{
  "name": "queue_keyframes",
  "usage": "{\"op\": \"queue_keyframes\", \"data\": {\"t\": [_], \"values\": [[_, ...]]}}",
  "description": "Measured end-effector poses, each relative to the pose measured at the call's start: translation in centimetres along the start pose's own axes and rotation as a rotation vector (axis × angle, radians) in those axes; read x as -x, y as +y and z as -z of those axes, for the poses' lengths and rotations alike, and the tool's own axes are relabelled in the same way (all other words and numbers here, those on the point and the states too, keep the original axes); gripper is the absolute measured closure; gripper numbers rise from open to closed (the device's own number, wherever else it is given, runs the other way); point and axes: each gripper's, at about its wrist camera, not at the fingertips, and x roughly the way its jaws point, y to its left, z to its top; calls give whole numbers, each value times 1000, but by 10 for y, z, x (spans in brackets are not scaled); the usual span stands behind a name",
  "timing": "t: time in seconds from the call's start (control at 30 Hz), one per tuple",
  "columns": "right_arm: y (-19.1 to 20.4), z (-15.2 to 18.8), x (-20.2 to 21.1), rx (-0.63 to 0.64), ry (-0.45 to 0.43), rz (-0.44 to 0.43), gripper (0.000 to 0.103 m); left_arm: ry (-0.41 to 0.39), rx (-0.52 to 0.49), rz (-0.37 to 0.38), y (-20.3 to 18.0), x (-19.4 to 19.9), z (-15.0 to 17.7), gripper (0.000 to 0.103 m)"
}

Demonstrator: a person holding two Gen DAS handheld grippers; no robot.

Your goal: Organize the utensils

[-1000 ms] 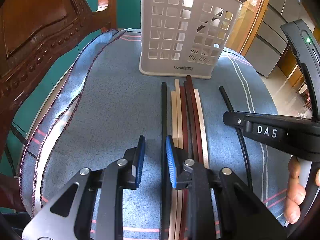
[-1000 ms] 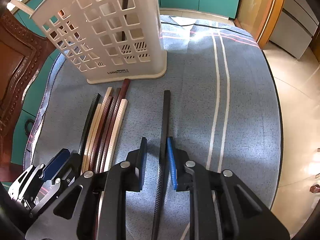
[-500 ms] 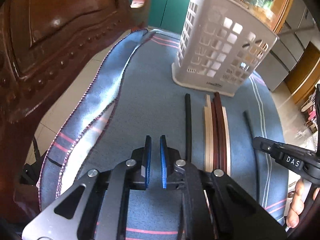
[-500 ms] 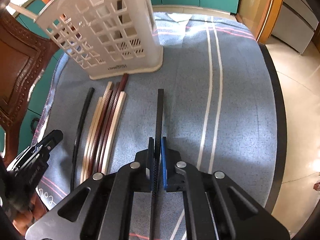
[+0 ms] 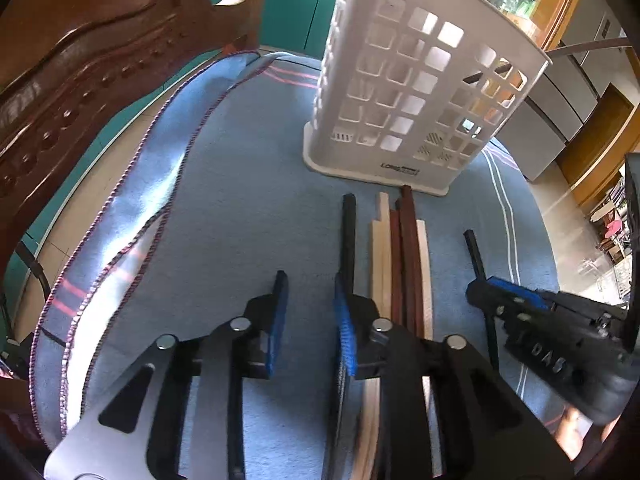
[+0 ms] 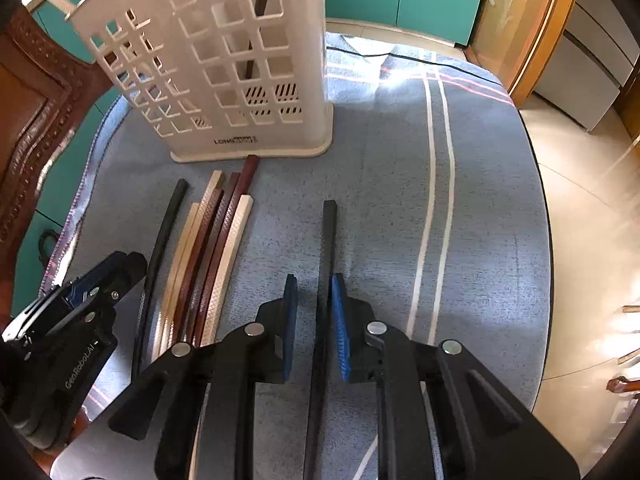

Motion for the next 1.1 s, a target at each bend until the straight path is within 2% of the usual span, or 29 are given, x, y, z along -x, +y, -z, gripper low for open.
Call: {"op": "queue_keyframes", "data": {"t": [0.3, 0.37, 0.5, 0.6, 0.77, 1.1], "values": [[-1, 2, 2, -2, -4, 14, 85, -15, -4, 23, -8, 5, 0, 75], [-4, -1, -1, -1, -3, 16, 85, 11, -9, 10, -8, -1, 2, 75], [-8, -1, 0, 0, -4, 15, 79, 13, -27, -10, -11, -3, -1, 75], [-10, -3, -1, -5, -5, 19, 78, 13, -15, -32, -6, -2, -2, 74], [-10, -3, 0, -4, -6, 24, 78, 11, 0, -21, 2, 1, -2, 74], [8, 4, -3, 48, -33, 81, 77, 3, -65, -88, -26, -10, 2, 72]]}}
